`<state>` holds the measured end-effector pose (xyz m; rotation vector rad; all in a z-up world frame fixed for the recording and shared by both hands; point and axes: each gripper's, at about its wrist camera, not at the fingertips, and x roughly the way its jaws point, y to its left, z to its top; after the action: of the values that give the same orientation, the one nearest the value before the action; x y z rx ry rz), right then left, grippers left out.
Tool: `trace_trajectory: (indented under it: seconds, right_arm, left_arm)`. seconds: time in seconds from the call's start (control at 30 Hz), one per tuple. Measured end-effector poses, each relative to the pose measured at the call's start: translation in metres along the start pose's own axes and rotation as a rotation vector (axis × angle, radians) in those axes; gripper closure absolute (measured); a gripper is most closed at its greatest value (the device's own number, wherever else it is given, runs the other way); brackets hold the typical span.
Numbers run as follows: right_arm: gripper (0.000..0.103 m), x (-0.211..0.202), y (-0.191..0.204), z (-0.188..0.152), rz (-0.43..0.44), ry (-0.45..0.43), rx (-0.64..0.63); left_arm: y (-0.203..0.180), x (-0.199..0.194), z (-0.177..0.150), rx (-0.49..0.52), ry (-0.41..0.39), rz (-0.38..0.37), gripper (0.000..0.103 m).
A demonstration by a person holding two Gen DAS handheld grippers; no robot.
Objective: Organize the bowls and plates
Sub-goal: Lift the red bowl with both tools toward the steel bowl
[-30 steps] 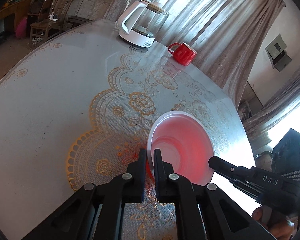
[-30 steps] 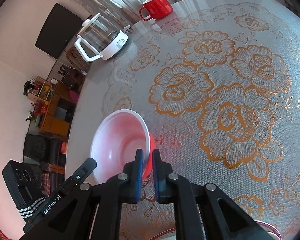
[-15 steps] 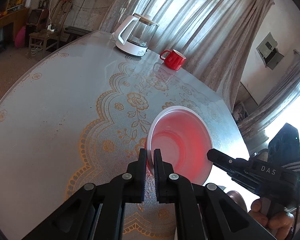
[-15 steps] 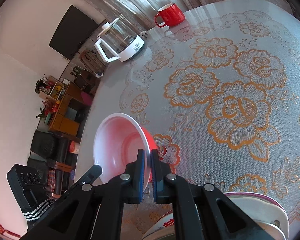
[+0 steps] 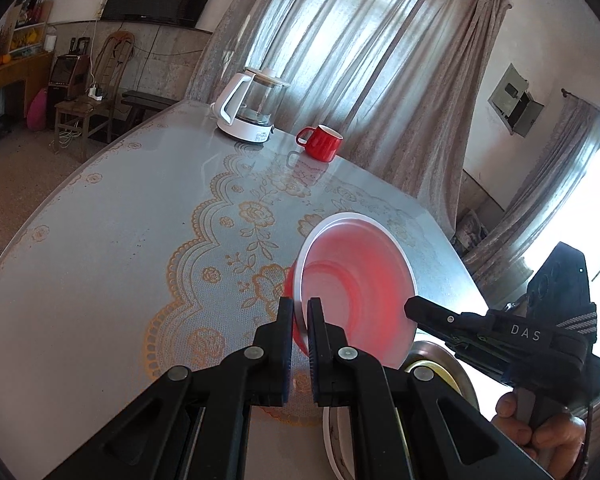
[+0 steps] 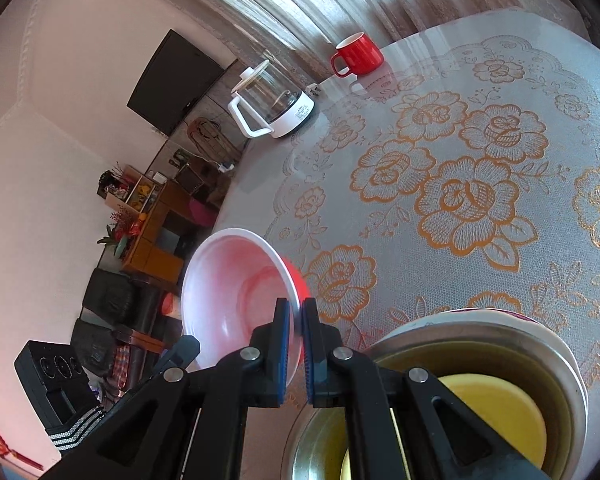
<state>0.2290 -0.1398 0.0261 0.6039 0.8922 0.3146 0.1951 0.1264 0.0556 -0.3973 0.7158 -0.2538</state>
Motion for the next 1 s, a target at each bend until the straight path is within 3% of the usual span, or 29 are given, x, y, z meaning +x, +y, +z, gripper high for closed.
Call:
trace_trajectory:
  seconds: [0.53, 1.0]
  right_arm:
    - [0.097, -0.050, -0.001, -0.044, 0.041, -0.071, -0.015]
    - [0.097, -0.066, 0.004, -0.059, 0.052, -0.111, -0.054]
  left_arm:
    - [-0.017, -0.034, -0.035, 0.014, -0.001, -0.060, 0.096]
    - [-0.021, -0.051, -0.048, 0.002, -0.012, -0.085, 0.096]
